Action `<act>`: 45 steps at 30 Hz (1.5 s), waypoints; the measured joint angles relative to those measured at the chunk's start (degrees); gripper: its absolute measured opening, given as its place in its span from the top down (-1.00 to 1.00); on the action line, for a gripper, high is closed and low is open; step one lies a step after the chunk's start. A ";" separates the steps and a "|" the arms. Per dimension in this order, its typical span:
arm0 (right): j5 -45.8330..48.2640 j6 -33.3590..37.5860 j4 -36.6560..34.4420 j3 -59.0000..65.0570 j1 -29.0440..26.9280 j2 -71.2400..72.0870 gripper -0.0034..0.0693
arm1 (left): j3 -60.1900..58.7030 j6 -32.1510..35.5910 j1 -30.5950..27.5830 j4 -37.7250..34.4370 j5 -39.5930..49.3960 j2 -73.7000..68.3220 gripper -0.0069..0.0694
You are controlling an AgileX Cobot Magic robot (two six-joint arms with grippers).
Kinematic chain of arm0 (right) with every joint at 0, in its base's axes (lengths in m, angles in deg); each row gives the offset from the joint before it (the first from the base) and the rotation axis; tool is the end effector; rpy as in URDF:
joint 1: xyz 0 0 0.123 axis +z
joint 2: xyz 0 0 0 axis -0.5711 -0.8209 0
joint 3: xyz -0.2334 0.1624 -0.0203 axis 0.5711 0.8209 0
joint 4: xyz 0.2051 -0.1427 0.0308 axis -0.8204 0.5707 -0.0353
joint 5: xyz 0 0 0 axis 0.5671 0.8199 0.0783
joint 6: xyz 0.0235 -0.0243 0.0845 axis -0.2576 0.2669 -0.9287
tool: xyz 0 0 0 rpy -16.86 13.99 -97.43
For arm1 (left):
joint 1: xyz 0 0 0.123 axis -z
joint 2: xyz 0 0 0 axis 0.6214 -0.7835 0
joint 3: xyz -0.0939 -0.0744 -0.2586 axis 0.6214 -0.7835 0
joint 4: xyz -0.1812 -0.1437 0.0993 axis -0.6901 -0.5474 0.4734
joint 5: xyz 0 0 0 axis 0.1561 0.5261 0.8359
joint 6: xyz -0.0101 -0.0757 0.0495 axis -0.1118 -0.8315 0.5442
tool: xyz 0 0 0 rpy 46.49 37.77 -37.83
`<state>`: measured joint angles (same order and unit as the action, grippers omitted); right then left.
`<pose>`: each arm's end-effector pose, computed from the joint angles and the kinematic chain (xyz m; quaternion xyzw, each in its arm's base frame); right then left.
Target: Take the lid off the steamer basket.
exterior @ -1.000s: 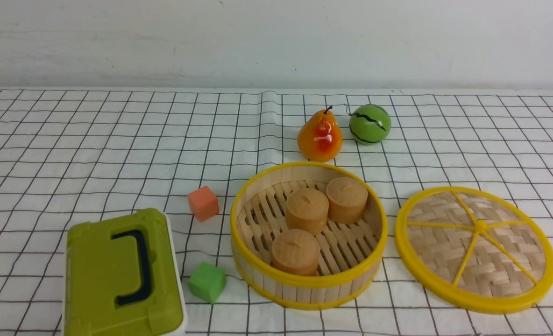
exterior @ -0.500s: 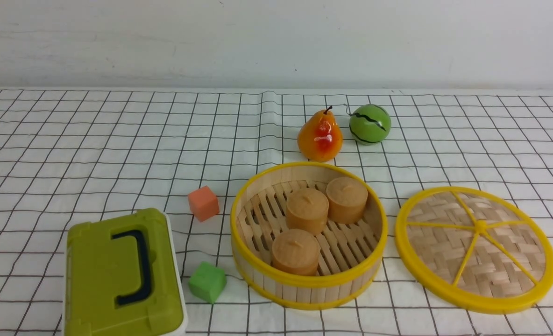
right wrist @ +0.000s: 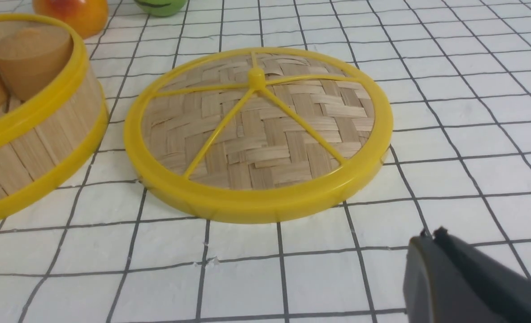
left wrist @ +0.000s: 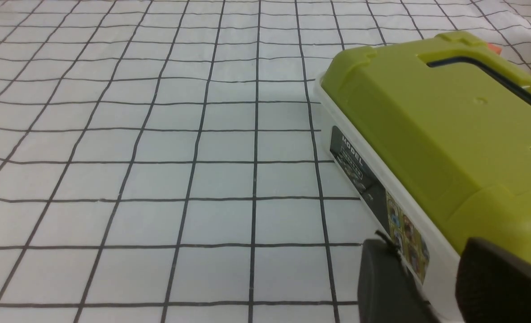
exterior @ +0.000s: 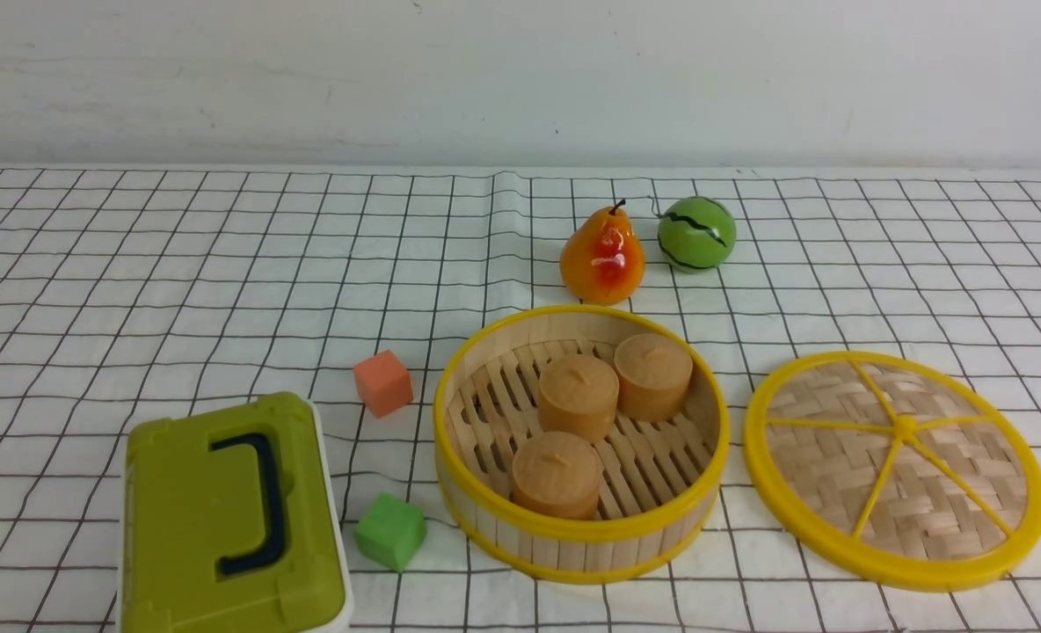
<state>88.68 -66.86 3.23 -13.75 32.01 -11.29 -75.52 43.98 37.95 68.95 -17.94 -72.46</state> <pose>0.0522 -0.0018 0.1728 0.0631 0.8042 0.0224 0.5906 0.0535 -0.0010 0.1724 -0.0025 0.7991 -0.0069 0.6011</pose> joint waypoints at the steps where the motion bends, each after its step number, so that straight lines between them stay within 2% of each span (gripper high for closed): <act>1: 0.00 0.00 0.00 0.00 0.00 0.00 0.92 | 0.00 0.00 0.00 0.00 0.00 0.00 0.19; 45: 0.00 0.00 0.00 0.00 0.00 0.00 0.79 | 0.00 0.00 0.00 0.00 0.00 0.00 0.19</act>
<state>88.68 -66.86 3.23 -13.75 32.01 -11.29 -75.52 43.98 37.95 68.95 -17.94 -72.46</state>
